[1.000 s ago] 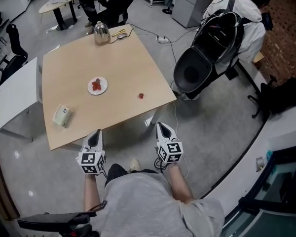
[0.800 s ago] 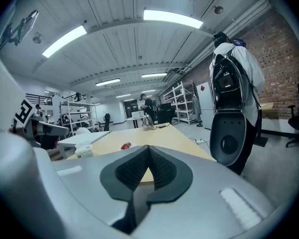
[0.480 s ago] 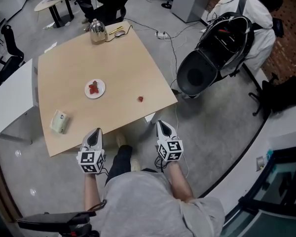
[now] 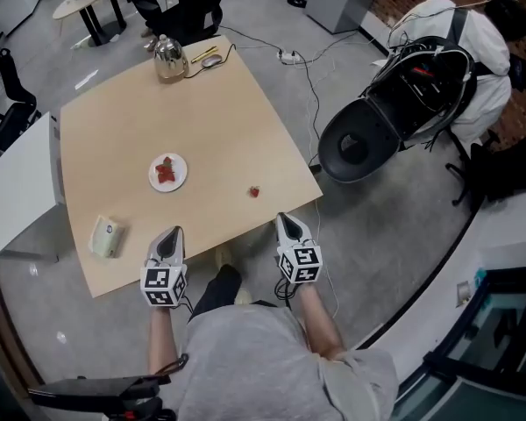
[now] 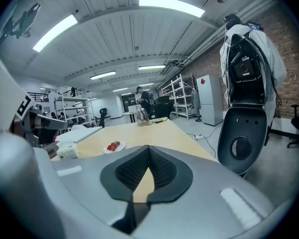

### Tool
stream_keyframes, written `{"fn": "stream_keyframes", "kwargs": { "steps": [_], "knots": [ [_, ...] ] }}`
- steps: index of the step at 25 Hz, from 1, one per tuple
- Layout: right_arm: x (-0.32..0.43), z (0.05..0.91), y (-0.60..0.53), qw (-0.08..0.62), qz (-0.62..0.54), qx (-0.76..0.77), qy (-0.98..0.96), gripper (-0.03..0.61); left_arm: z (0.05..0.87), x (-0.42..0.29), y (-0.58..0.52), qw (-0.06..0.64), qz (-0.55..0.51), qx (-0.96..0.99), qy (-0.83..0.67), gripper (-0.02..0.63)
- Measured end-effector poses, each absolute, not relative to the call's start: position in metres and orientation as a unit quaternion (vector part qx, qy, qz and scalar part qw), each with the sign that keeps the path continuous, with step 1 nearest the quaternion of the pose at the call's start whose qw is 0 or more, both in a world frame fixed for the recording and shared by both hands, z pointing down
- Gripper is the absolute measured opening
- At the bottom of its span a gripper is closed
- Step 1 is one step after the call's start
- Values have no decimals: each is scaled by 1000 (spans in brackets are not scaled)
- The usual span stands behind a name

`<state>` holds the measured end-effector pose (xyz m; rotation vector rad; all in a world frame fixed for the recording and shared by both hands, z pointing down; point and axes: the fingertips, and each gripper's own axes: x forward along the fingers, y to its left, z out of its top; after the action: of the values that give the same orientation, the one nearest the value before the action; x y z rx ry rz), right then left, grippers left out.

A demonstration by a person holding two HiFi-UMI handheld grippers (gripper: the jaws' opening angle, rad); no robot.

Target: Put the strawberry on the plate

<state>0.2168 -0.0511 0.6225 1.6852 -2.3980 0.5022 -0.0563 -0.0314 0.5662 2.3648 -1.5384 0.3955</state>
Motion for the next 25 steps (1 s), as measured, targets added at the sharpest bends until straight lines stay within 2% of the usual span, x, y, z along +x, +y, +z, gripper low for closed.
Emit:
{"fn": "stream_keyframes", "kwargs": {
  "steps": [17, 25],
  "knots": [
    [180, 703, -127, 190, 211, 524, -803, 8, 601, -76, -84, 192, 166, 815, -521, 20],
    [175, 741, -147, 234, 242, 511, -791, 68, 601, -97, -106, 195, 165, 806, -534, 20]
  ]
}}
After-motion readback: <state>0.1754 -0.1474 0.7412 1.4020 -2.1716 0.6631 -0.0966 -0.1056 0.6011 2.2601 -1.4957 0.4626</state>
